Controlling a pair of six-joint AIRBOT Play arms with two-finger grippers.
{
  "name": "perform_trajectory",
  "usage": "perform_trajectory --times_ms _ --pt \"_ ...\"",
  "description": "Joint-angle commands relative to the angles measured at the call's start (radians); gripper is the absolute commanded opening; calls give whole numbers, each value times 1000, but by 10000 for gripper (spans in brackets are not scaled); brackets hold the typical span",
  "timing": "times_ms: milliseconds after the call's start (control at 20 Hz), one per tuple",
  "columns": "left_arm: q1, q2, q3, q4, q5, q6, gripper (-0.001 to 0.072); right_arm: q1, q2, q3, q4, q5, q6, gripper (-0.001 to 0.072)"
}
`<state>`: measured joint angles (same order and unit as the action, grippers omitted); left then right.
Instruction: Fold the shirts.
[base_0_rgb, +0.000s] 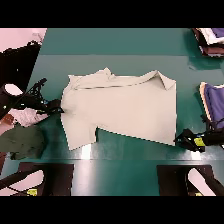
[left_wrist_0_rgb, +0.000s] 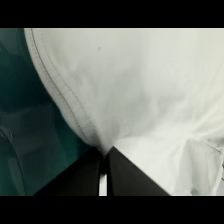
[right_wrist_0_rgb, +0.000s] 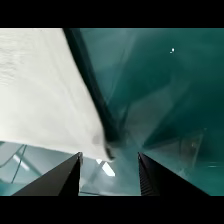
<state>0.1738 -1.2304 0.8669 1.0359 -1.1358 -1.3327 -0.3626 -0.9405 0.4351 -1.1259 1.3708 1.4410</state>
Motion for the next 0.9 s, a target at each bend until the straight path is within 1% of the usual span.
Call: perform_trajectory --times_ms 0,50,100,150,350,450,600,750,850 --pt "0 1 2 0 -2 6 30 114 -83 11 9 -64 21 409" --pt "0 1 2 -1 -2 6 30 149 -101 24 9 -74 26 392" --pt "0 1 2 0 -3 6 31 180 -116 37 9 -85 26 307" --pt "0 1 2 1 -4 6 30 203 -127 50 8 -94 26 284" --pt "0 1 2 1 -16 18 29 255 -148 96 6 -96 27 15" --pt "1 21 2 3 -28 18 29 271 -121 120 6 -95 27 14" --pt "1 143 31 4 -32 1 29 290 -20 233 6 -86 27 14" --pt "1 288 177 3 -93 -6 30 290 91 464 7 -110 27 14" --pt "1 372 337 0 -106 -39 30 290 131 665 6 -137 27 14"
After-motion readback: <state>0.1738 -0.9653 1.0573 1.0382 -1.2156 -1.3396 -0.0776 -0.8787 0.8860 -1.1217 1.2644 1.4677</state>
